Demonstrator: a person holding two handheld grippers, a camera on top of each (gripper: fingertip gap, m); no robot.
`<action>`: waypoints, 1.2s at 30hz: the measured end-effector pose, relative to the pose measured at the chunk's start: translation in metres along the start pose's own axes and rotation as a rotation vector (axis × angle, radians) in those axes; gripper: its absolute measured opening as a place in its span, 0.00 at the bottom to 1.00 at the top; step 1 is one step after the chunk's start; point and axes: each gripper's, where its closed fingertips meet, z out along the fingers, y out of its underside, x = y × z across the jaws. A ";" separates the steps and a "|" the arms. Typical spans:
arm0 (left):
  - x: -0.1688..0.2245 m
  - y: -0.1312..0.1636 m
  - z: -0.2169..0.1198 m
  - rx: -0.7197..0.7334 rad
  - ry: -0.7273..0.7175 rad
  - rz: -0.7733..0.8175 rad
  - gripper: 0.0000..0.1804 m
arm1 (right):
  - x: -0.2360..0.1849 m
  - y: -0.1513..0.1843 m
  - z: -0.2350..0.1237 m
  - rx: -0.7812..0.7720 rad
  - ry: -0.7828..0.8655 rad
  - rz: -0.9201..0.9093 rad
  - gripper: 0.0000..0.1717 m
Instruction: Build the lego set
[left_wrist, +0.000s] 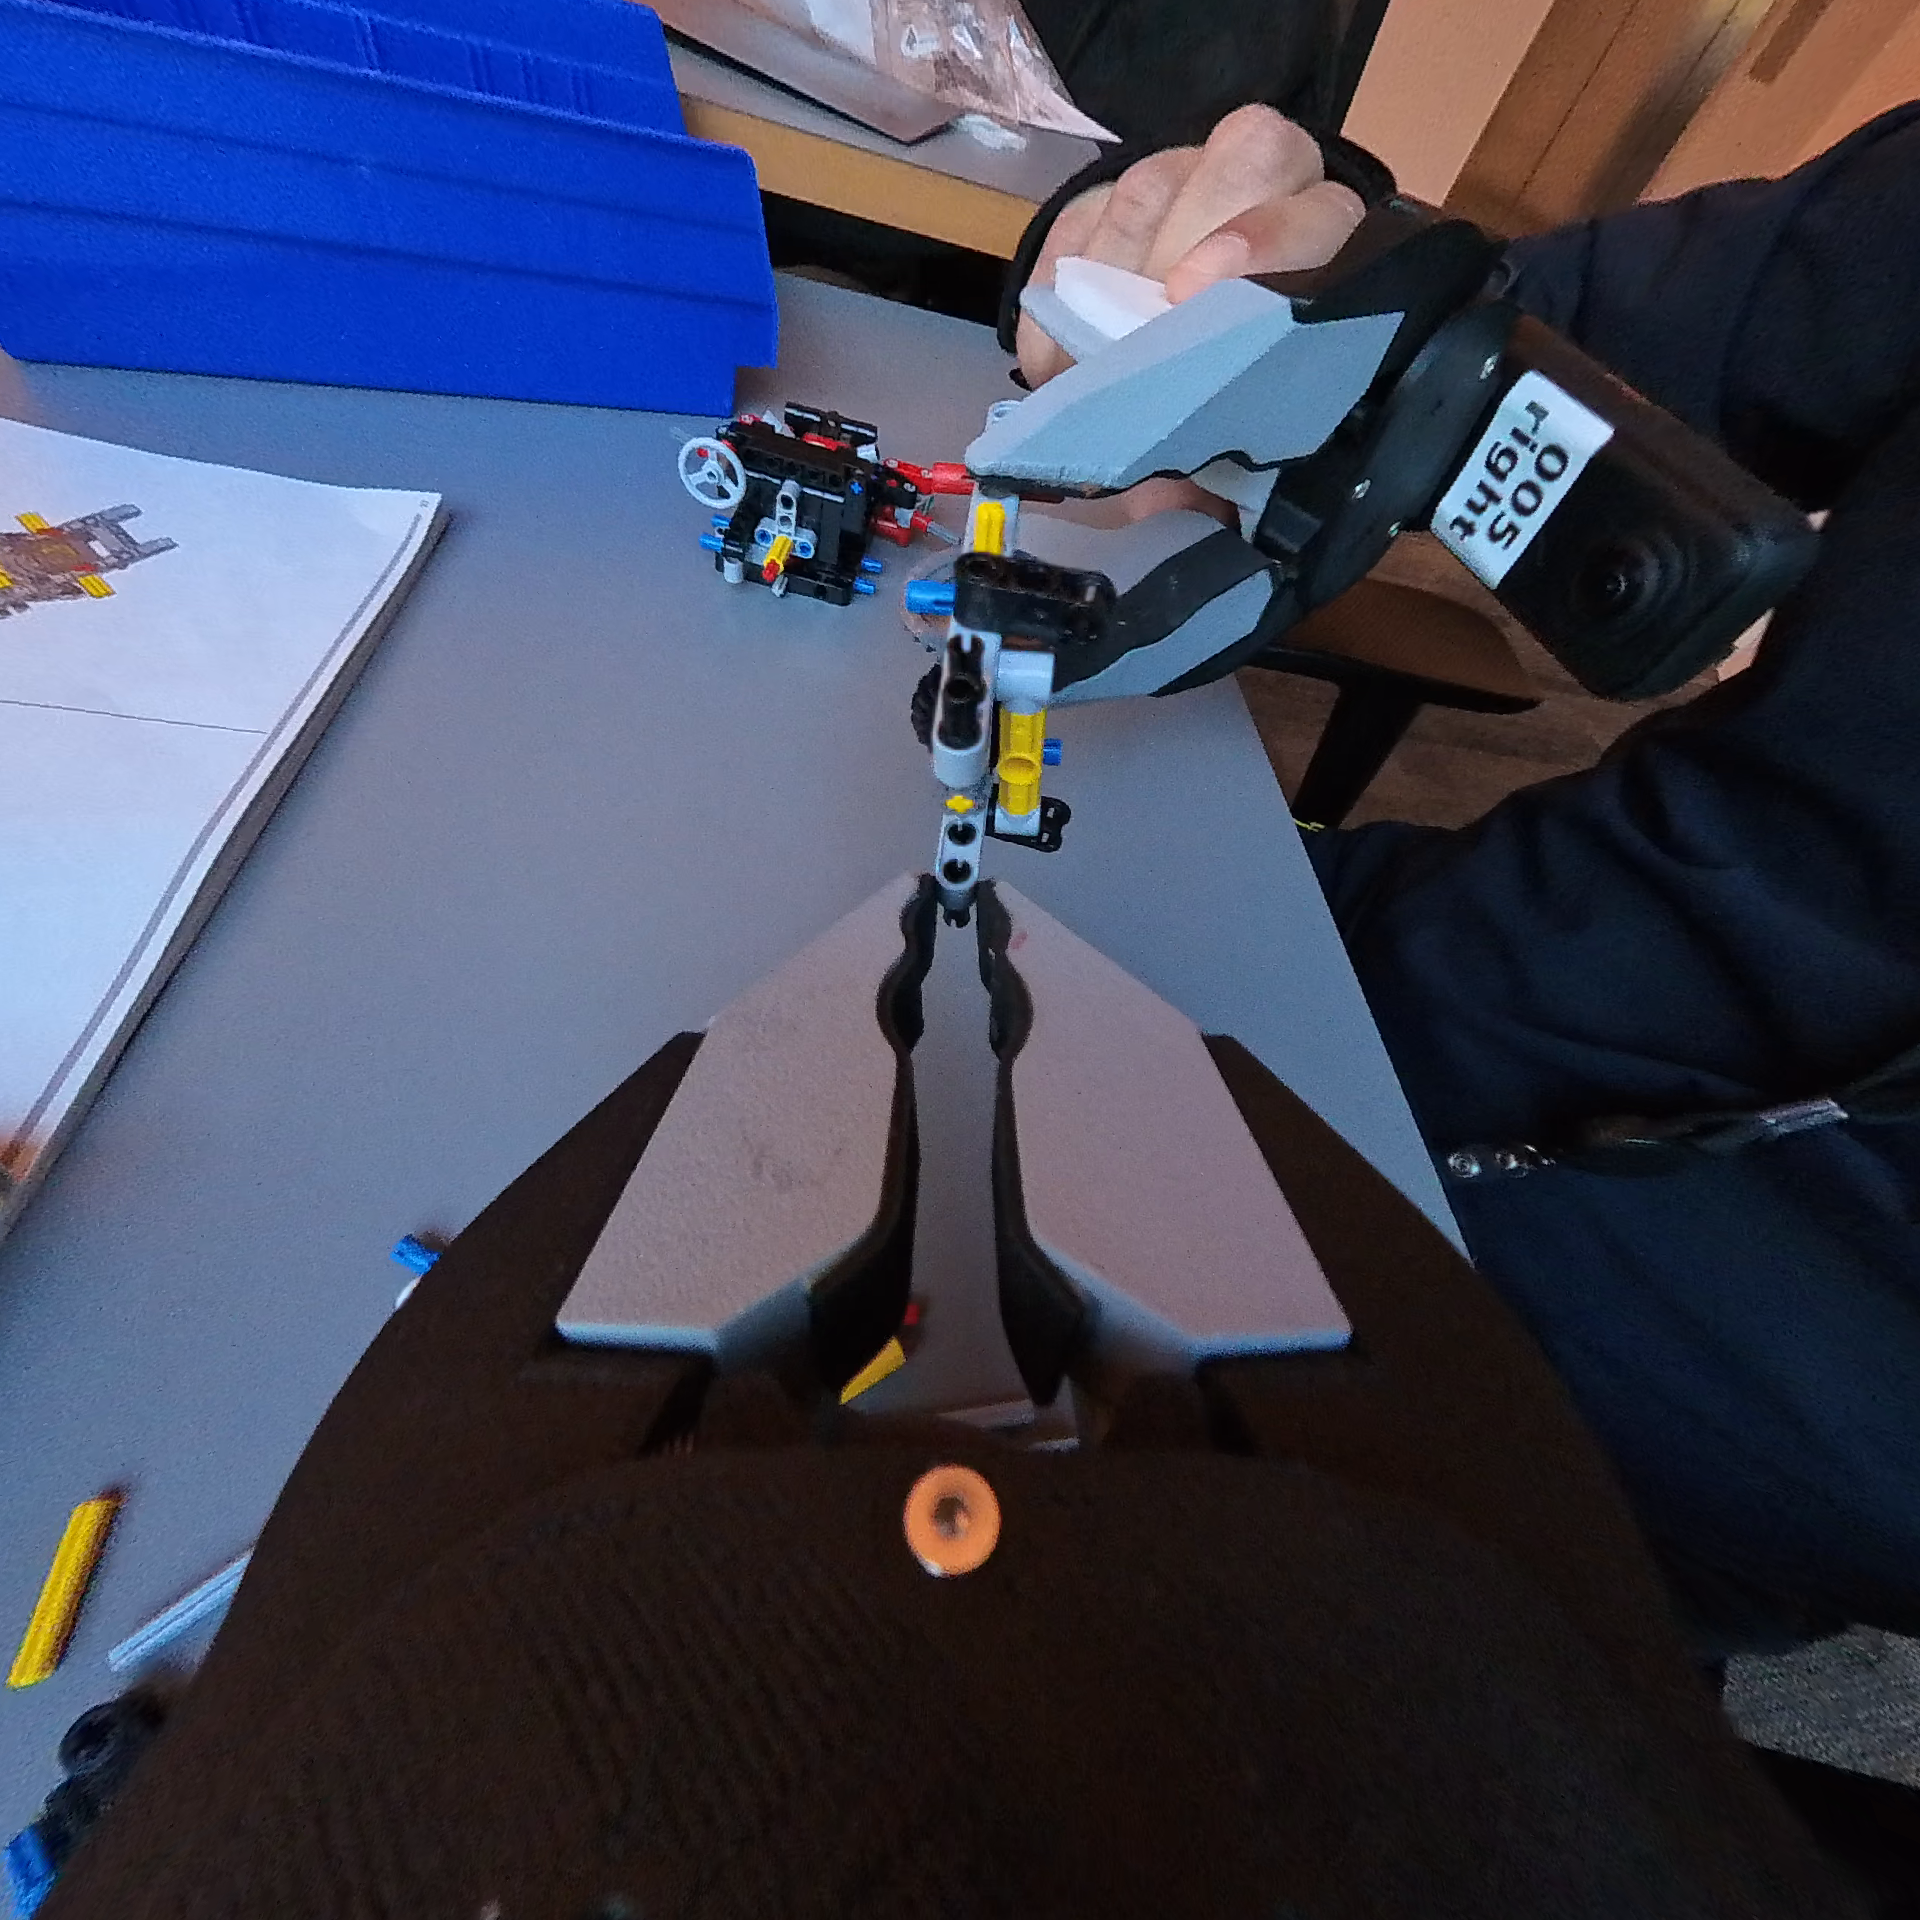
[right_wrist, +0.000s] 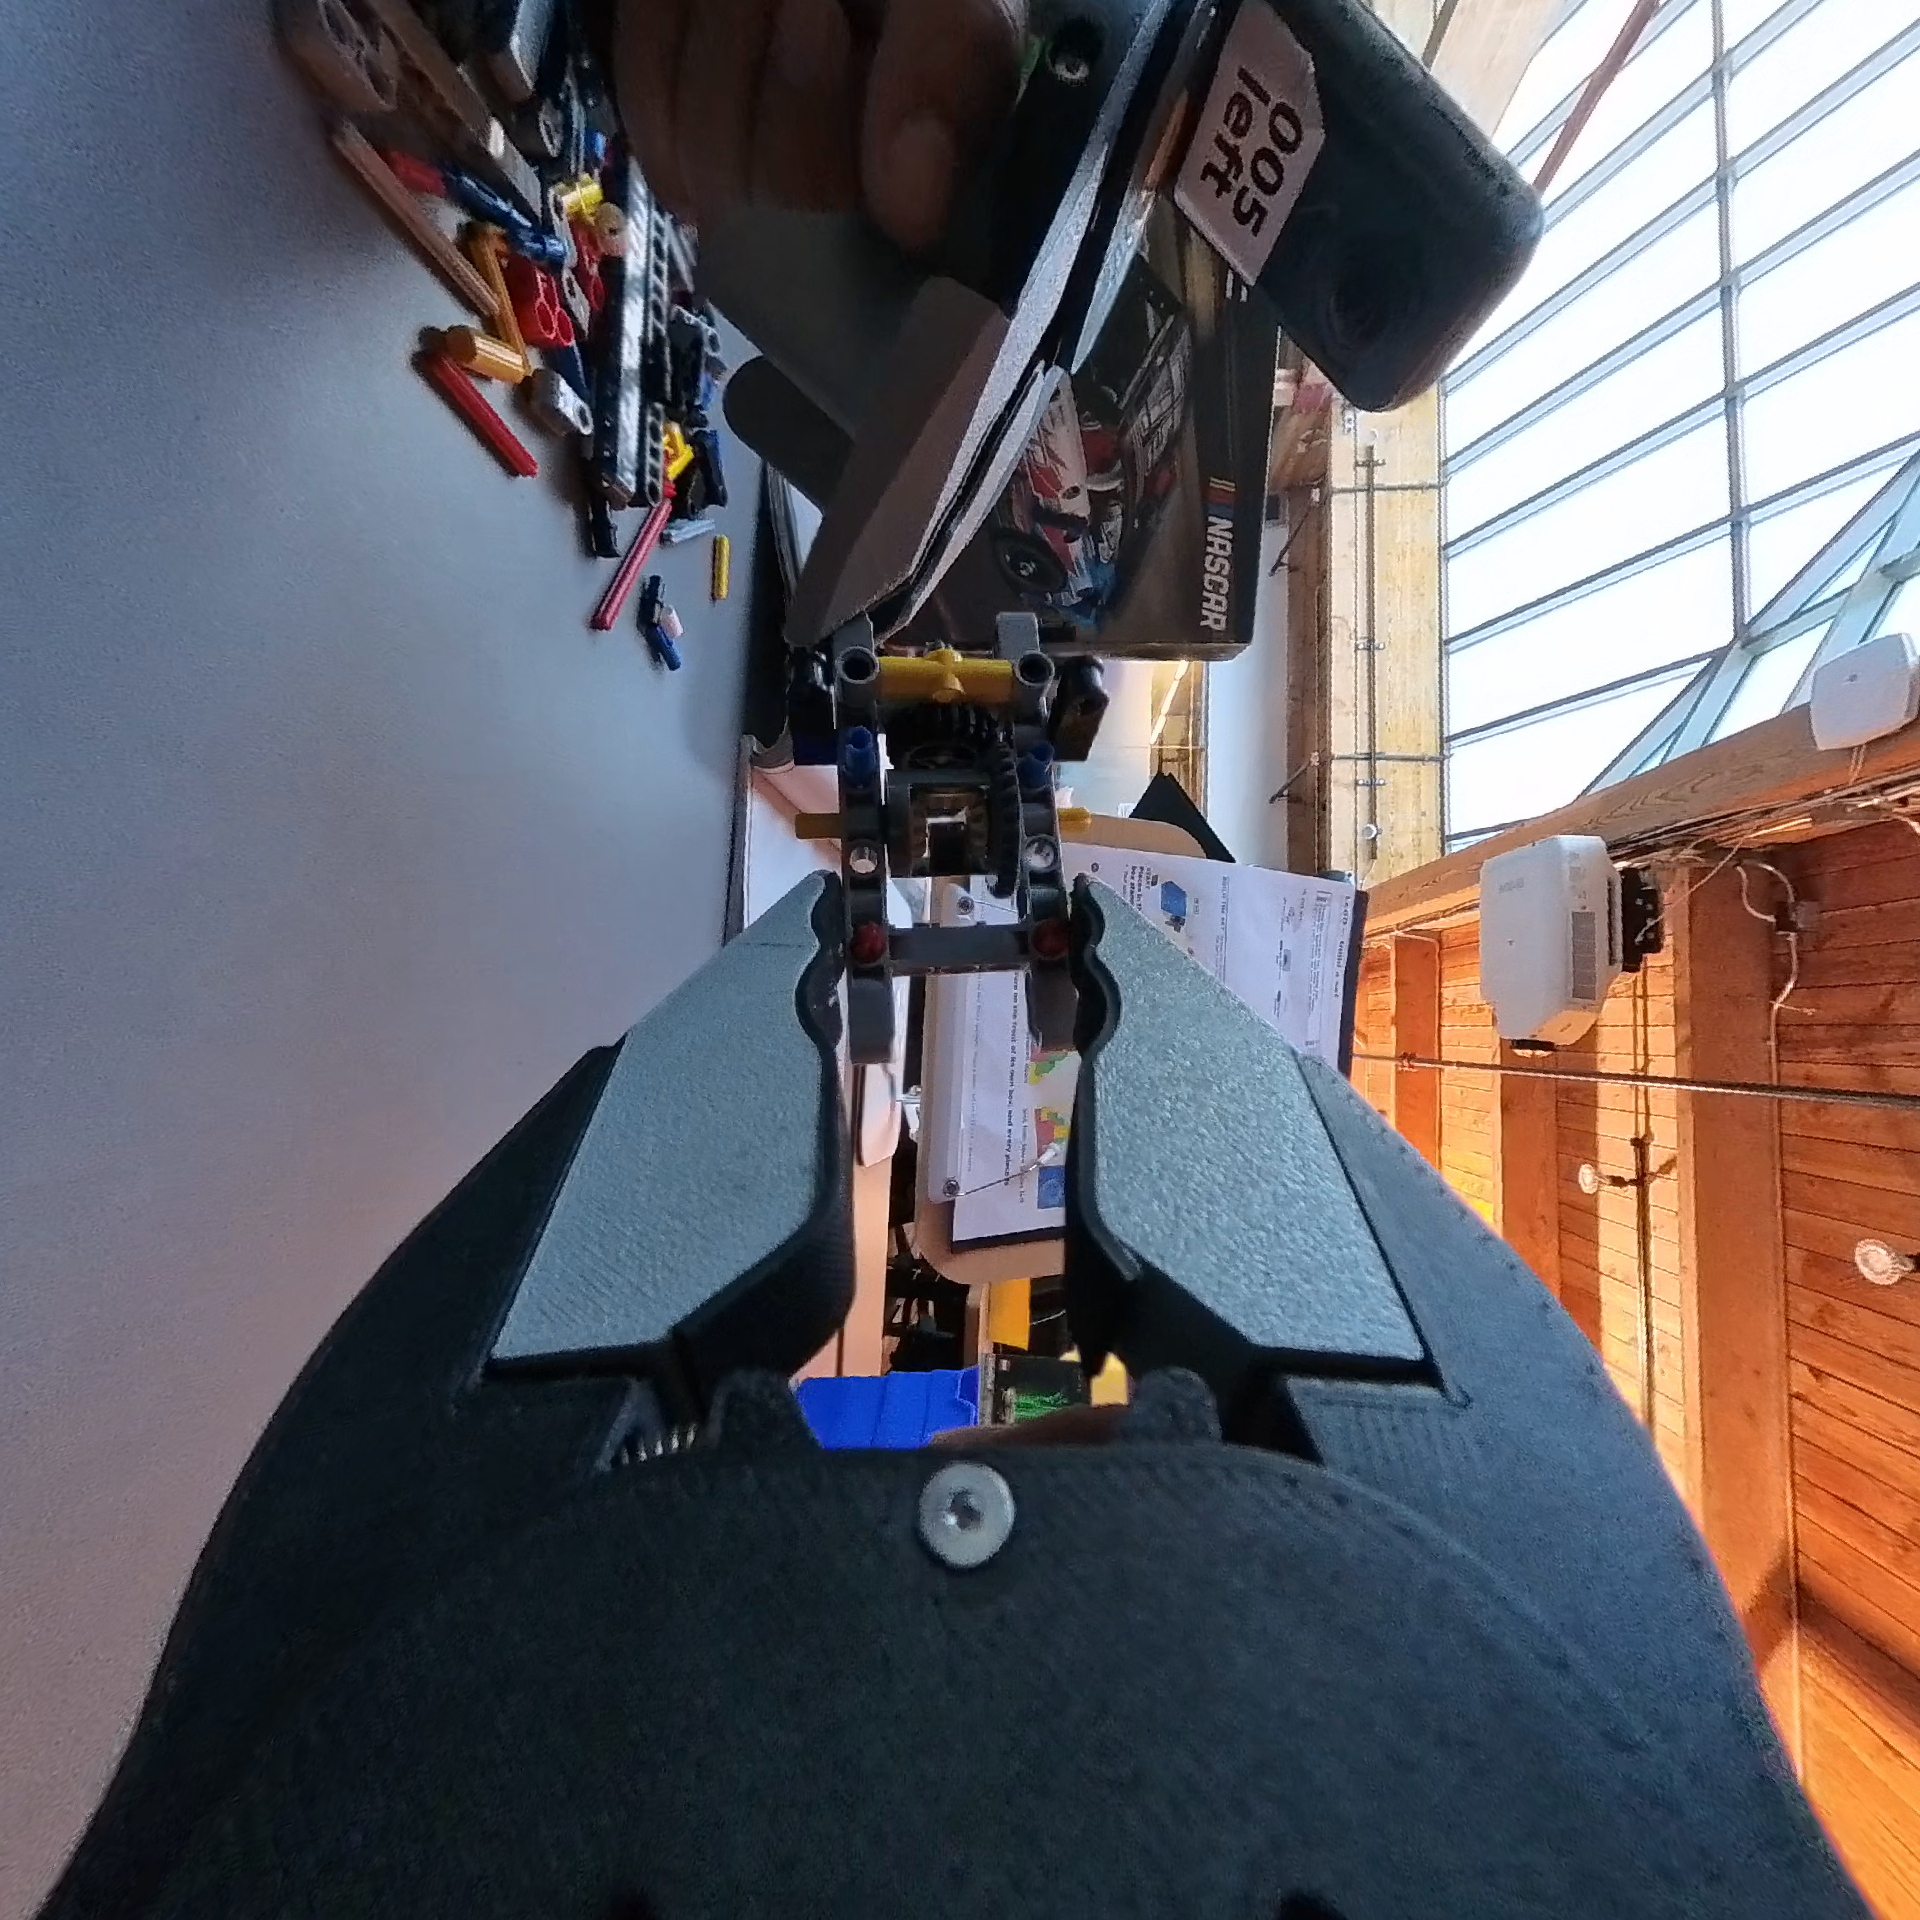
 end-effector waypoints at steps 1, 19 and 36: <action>0.000 0.002 0.001 -0.008 0.002 -0.004 0.03 | -0.001 0.000 0.000 0.002 -0.003 -0.006 0.24; -0.016 -0.006 0.000 -0.007 -0.304 0.477 0.02 | -0.014 -0.011 -0.019 0.151 -0.182 0.340 0.11; -0.005 -0.009 0.007 -0.052 -0.393 0.728 0.02 | -0.036 0.033 -0.028 0.131 -0.432 1.027 0.19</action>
